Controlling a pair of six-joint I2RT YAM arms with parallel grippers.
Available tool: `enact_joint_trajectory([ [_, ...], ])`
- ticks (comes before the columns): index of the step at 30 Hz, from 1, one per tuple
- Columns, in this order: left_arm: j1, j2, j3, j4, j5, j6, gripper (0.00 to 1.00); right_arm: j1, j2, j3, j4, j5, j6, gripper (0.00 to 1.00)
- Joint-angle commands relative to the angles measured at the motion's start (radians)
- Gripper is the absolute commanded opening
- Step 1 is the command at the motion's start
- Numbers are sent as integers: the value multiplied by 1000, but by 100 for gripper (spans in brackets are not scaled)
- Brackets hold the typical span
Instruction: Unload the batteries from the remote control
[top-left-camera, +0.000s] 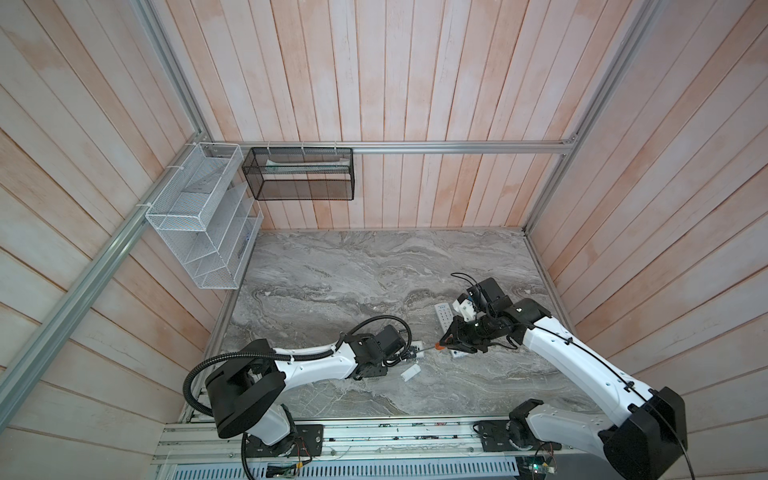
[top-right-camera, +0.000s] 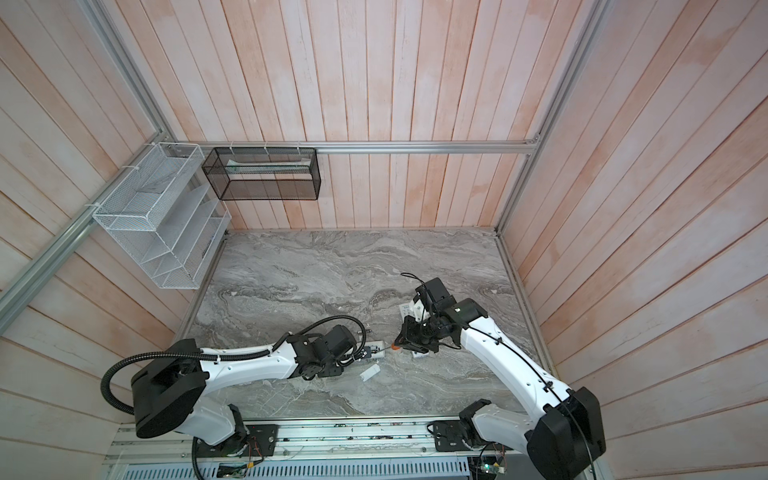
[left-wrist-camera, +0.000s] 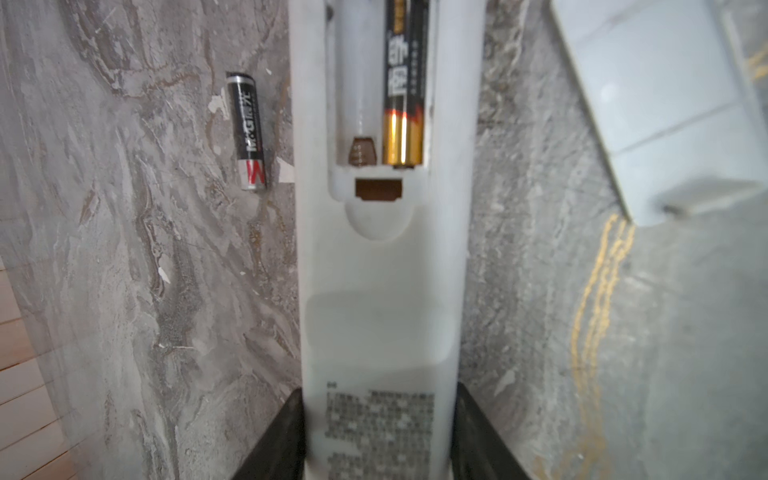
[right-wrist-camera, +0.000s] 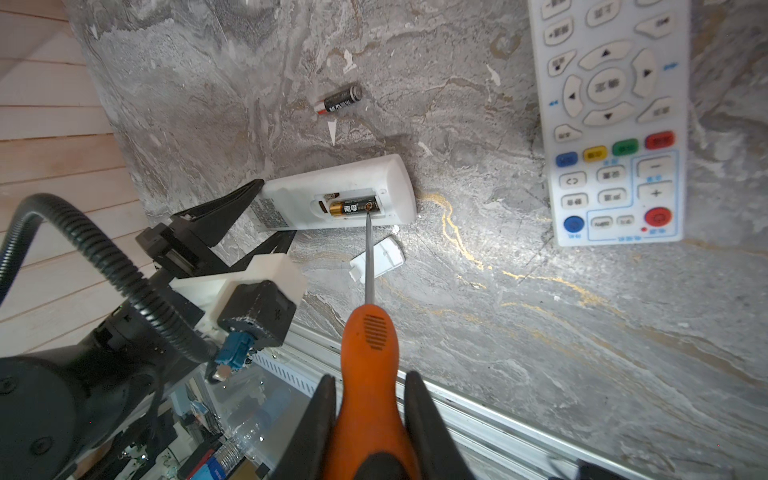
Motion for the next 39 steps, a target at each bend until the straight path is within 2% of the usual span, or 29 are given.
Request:
enact_joint_trajectory([
  [1,-15,-27,1,34,-24,-16,1,4,-11,-34,18,63,86,0],
  [10,-42,-23,7,37,-66,-32,1,67,-140,-153,160,112,386,0],
  [20,-63,-9,21,30,-78,-53,1,214,-151,-193,264,229,581,0],
  [26,-71,-7,22,30,-85,-58,2,243,-180,-206,289,290,633,0],
  [30,-72,-7,17,30,-83,-52,2,242,-163,-199,314,274,574,0],
  [39,-73,-1,-6,27,-20,-40,3,219,-103,14,113,233,110,0],
])
